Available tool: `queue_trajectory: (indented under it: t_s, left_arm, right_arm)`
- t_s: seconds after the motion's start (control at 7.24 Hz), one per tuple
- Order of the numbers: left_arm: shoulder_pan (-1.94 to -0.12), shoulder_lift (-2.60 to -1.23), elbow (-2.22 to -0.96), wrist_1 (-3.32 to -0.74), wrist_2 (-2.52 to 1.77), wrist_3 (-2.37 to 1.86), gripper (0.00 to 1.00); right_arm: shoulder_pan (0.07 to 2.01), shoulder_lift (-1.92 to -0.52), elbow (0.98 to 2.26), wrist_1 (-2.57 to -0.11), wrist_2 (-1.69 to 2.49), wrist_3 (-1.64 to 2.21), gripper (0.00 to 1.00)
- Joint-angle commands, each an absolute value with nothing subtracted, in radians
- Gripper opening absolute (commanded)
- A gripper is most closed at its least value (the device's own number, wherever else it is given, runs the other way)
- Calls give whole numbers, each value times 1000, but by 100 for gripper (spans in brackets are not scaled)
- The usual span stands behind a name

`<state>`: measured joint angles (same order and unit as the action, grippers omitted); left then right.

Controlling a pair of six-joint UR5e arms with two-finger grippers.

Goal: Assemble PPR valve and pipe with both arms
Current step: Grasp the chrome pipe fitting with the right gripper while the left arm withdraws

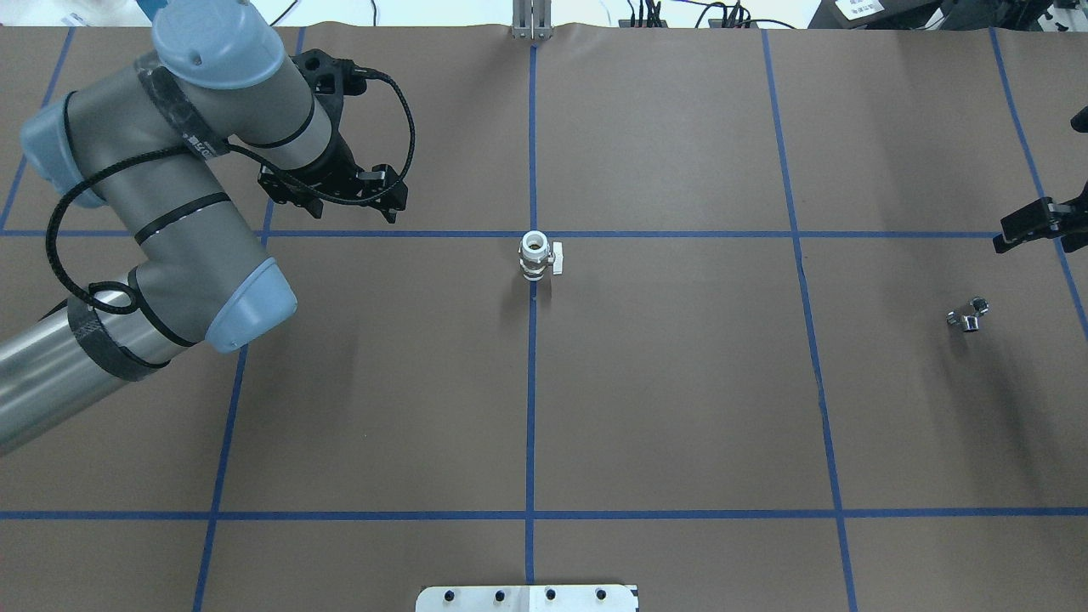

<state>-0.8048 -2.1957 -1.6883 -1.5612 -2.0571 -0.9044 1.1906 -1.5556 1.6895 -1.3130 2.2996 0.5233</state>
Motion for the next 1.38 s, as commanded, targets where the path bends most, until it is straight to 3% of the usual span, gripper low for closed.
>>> queue_trajectory:
  t_s: [0.0, 0.41, 1.24]
  left_arm:
    - [-805, -2195, -1689, -1560, -2057, -904, 100]
    - [-805, -2195, -1689, -1560, -2057, -904, 100]
    - [-802, -2194, -1684, -1560, -2056, -905, 100]
  right_arm:
    - [1139, -1565, 1713, -1312, 2290, 639, 99]
    - [1123, -1662, 1709, -1139, 2281, 652, 99]
    - [1040, -1626, 1644, -1120, 2210, 712, 99]
